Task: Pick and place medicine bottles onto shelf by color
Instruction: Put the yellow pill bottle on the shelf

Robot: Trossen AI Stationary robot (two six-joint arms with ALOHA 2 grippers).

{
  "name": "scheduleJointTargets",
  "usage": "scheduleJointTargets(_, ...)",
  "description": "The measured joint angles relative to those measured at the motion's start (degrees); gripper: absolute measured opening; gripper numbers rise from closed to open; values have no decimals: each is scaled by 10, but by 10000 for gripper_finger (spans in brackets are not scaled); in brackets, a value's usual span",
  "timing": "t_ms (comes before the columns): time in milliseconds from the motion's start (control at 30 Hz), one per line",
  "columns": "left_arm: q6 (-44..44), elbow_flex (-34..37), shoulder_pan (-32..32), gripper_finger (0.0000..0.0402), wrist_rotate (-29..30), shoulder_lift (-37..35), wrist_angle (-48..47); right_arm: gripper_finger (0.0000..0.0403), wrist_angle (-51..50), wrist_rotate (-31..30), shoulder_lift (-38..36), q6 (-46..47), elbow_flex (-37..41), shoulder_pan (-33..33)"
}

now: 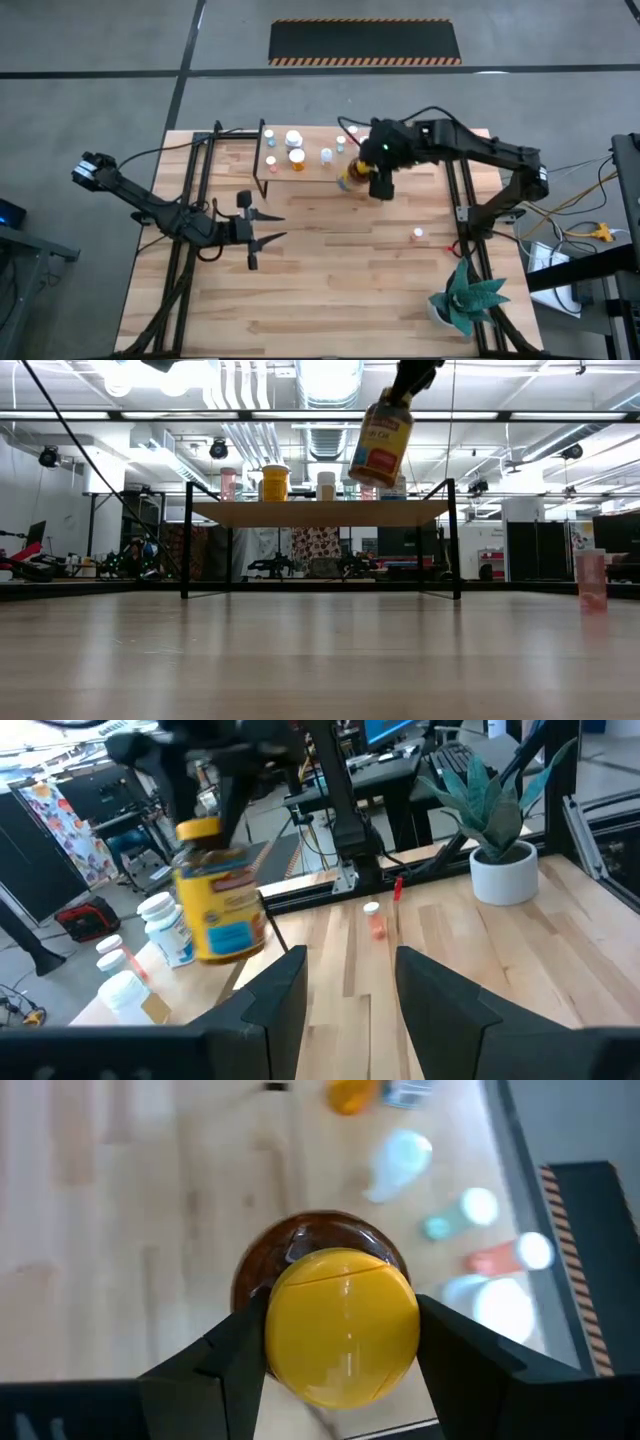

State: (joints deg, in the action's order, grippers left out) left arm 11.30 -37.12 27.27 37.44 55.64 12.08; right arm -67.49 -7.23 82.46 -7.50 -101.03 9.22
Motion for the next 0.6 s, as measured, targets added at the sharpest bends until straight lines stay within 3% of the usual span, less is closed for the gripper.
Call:
scheduleJointTargets(233, 15, -2, 0, 136, 0, -2, 7, 203, -6, 2, 42, -35, -37, 52)
scheduleJointTargets(600, 15, 0, 0, 136, 0, -2, 4, 204, -85, 0, 137, -68, -156, 62)
